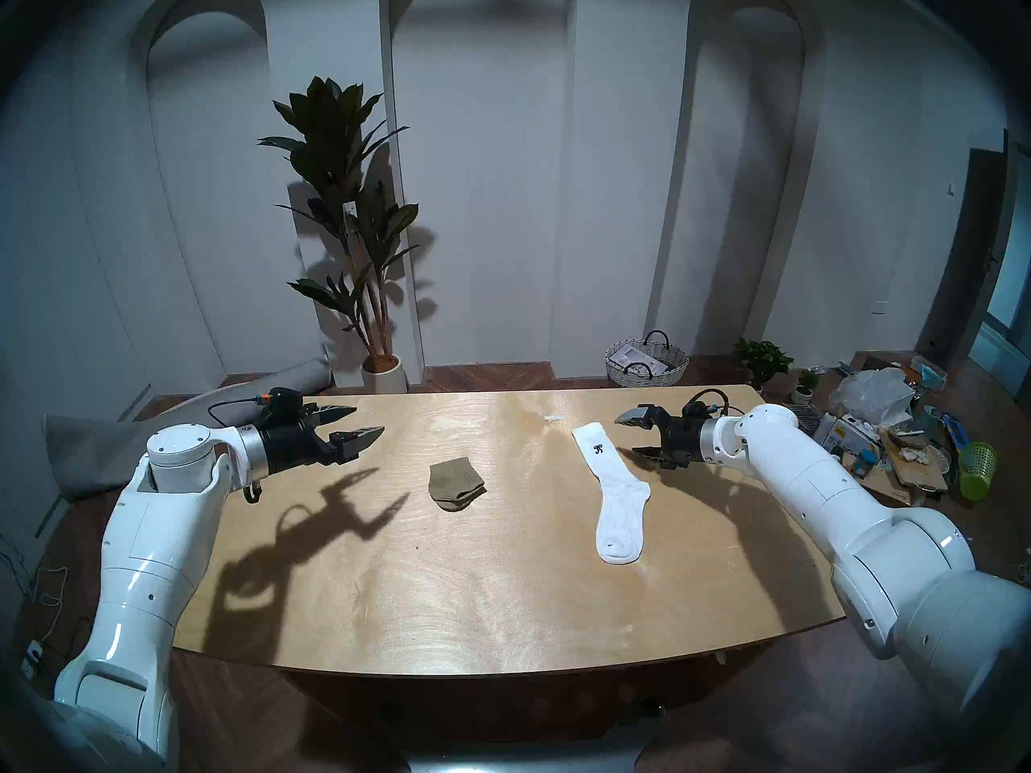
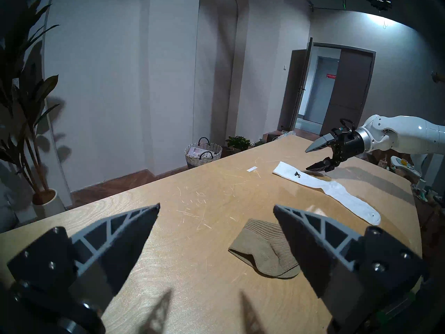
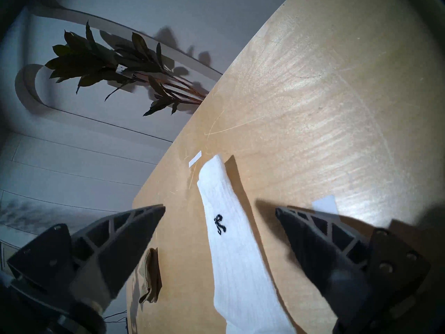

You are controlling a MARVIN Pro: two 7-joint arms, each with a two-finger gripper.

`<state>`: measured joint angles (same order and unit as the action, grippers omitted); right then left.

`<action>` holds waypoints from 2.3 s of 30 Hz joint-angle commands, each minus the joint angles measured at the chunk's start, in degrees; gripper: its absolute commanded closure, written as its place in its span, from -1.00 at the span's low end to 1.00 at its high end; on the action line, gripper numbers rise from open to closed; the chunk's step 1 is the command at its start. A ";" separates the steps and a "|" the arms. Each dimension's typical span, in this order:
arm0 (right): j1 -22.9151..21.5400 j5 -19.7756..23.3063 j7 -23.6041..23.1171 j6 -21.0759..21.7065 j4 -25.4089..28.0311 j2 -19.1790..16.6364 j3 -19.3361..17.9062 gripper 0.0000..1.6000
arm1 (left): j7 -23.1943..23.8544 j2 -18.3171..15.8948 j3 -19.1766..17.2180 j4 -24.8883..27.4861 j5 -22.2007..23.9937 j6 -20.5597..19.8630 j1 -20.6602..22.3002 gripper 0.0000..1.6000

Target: Fold socks in half once and place them neatly on the table

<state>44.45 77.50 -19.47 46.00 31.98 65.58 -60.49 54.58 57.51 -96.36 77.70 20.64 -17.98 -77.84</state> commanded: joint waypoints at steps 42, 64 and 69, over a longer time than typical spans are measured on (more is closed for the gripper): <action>-9.50 -7.00 3.04 -4.96 -11.57 7.92 5.49 -1.00 | -11.56 2.45 -6.79 17.92 1.30 -10.52 -7.99 -1.00; -10.00 -9.02 0.18 -7.76 -14.80 11.85 7.91 -1.00 | -17.89 3.26 -12.40 24.70 1.46 -16.40 -10.38 -1.00; -9.98 -9.39 -0.43 -8.77 -15.28 13.00 8.31 -1.00 | -19.18 3.71 -13.22 26.04 1.46 -17.79 -11.38 -1.00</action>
<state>34.01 68.30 -19.33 37.73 17.09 75.56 -52.76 36.66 60.76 -108.24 100.84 22.10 -34.76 -88.49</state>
